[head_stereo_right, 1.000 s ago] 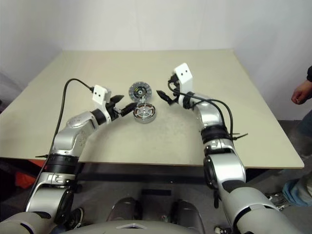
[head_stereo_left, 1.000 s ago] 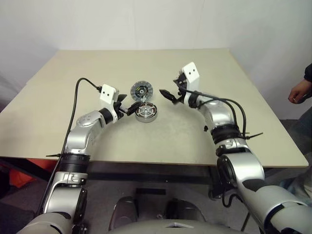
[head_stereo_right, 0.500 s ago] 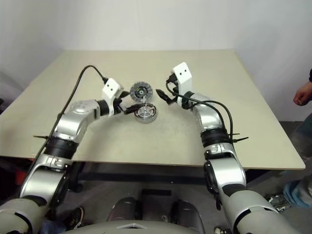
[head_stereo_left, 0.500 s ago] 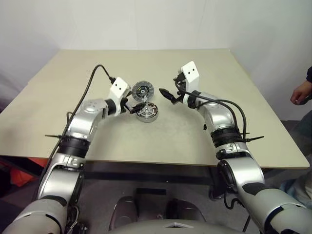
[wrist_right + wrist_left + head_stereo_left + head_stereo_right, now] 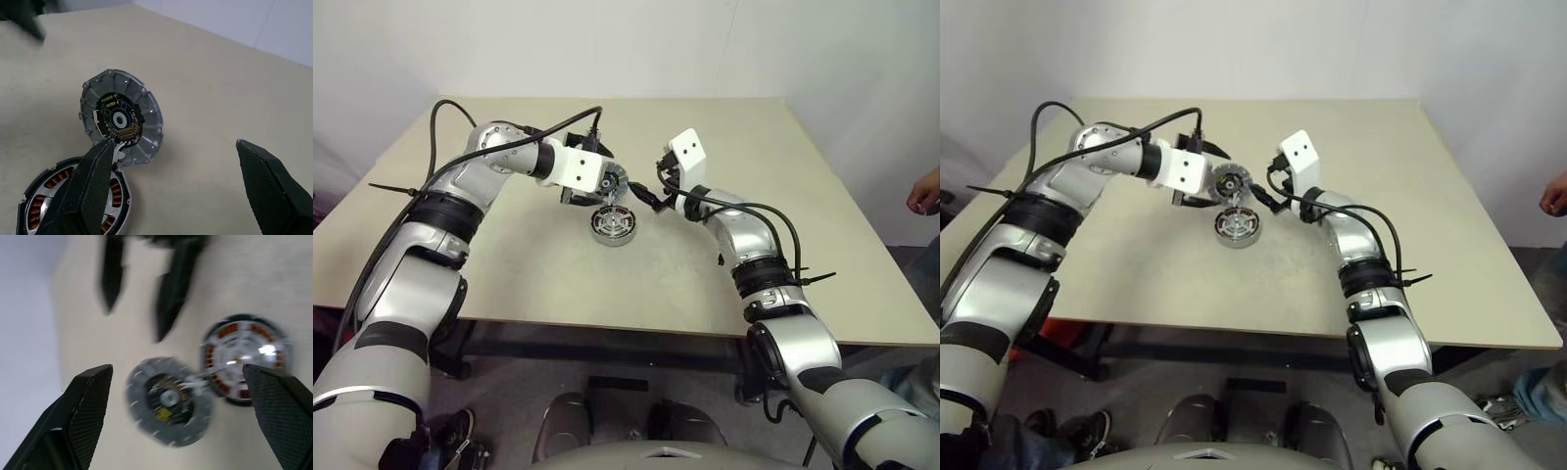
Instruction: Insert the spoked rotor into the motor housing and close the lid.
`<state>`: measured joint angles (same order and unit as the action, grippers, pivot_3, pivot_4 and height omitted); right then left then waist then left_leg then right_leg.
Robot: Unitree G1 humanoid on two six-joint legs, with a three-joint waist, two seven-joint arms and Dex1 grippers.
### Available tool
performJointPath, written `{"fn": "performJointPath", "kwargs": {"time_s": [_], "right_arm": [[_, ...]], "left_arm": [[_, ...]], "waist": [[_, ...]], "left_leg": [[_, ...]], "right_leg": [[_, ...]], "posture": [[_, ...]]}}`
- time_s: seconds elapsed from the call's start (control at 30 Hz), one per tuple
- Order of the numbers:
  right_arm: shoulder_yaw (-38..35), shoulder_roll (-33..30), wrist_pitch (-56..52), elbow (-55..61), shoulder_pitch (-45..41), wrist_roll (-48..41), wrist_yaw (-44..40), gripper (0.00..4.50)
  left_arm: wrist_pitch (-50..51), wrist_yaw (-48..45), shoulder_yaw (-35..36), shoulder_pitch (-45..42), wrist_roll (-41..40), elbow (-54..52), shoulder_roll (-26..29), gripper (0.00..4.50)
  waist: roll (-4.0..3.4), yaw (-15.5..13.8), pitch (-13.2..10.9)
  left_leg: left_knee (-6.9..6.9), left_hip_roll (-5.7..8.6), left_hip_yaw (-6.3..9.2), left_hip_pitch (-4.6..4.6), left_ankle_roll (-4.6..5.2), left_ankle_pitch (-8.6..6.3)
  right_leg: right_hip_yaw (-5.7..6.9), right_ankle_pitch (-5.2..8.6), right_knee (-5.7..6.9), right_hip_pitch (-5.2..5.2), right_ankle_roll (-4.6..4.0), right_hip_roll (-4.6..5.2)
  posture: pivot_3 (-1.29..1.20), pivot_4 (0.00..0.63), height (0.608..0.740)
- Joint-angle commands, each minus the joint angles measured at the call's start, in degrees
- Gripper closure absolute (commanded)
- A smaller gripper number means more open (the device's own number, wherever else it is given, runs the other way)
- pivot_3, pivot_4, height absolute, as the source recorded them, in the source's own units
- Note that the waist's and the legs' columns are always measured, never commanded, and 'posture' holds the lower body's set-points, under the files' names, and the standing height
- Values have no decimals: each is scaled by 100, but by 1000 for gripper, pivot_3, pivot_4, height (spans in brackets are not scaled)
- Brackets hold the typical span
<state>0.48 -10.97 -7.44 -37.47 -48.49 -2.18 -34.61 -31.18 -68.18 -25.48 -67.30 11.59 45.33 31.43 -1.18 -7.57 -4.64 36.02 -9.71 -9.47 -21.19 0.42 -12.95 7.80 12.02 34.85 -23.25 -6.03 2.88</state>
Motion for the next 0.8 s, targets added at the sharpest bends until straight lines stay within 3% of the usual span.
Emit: {"fn": "performJointPath", "kwargs": {"time_s": [0.03, 0.27, 0.53, 0.67, 0.8], "right_arm": [[-26, -64, 120, 164, -173, -62, 44, 9], [-129, -419, 74, 217, -178, -46, 155, 9], [-854, -1479, 184, -641, -1258, -396, 222, 9], [-1011, -1480, -106, -327, -1318, -702, -19, 9], [-888, -1130, -587, 794, -906, -1063, -248, 9]], "left_arm": [[-491, -613, -47, -408, -54, 367, -97, 0], [-1082, -1215, -264, -868, 284, 1260, -416, 0], [-1364, -963, -573, -968, 1029, 1923, -544, 0], [-1437, -890, -579, -1005, 1159, 2055, -597, 0], [-1452, -656, -630, -1126, 1377, 2204, -696, 0]], "waist": [[0, -3, 0], [1, -97, 0], [1, -157, -1], [2, -138, 0], [2, -129, 0]], "left_leg": [[0, -1, -2, 1, 0, 0], [2, -1, -3, -1, 0, 1], [5, 2, -4, -16, 2, 0], [4, 1, -4, -23, 24, 2], [6, 0, -3, -45, 29, 1]], "right_leg": [[0, 0, 1, -1, 0, 0], [0, -2, 1, -2, 5, 1], [1, -16, -4, -10, 32, 2], [2, -12, -5, -10, 43, 2], [8, -13, -2, -22, 43, 2]], "posture": [[0, 0, 740], [0, 0, 740], [0, 0, 740], [0, 0, 740], [0, 0, 740]]}}
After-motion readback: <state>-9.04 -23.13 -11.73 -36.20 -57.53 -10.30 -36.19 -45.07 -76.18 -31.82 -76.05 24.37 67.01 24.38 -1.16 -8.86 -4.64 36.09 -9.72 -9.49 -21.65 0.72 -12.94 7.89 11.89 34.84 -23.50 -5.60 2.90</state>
